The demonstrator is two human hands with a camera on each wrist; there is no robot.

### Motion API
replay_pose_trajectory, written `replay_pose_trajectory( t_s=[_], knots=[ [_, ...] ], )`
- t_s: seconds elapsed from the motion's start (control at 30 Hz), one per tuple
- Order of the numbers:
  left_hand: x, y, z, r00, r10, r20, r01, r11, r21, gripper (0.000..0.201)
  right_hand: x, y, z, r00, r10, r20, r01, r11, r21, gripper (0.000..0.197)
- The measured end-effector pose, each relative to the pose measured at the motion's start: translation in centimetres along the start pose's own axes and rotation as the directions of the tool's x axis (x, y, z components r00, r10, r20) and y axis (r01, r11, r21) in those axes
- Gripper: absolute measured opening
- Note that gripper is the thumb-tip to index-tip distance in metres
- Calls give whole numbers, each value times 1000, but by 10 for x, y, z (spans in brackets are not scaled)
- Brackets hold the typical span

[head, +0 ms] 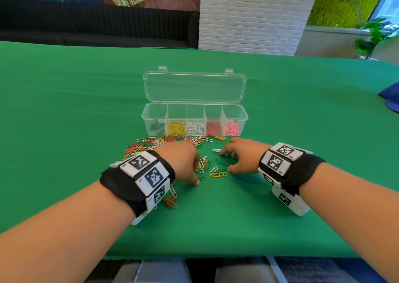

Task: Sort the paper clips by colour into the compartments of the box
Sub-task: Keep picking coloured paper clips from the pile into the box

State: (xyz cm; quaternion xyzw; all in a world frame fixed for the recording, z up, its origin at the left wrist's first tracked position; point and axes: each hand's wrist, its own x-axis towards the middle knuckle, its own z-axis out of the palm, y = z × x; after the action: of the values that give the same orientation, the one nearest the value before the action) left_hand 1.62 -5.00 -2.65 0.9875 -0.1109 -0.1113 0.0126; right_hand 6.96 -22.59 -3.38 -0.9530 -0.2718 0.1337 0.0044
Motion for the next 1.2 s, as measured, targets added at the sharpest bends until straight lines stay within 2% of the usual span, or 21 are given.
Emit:
replay_pose_trajectory(
  t_s=[0.17,0.4,0.57,0.77,0.93,1.0,1.2],
  knots=[
    [2,0,-1,999,34,19,-33,999,-25,36,-2,1,-2,999,-47,4,47,998,44,55],
    [5,1,-3,988,142,58,-137,987,-85,17,-1,2,-5,991,-135,11,135,991,25,28],
    [3,4,-2,986,158,44,-156,987,-44,12,-3,3,-6,986,-164,-6,164,986,30,21],
    [0,8,-2,983,182,22,-183,983,19,10,-3,-1,-4,987,-158,-32,158,987,-25,18],
    [1,6,-1,977,206,52,-207,978,14,2,-4,-4,-2,988,-140,-66,136,989,-63,21],
    [2,5,1,976,209,64,-209,978,7,5,-5,-4,-3,989,-127,-77,124,991,-50,22],
    [1,-6,-4,987,156,-29,-159,979,-124,8,-8,-5,-7,995,-73,-72,74,997,9,23]
  ],
)
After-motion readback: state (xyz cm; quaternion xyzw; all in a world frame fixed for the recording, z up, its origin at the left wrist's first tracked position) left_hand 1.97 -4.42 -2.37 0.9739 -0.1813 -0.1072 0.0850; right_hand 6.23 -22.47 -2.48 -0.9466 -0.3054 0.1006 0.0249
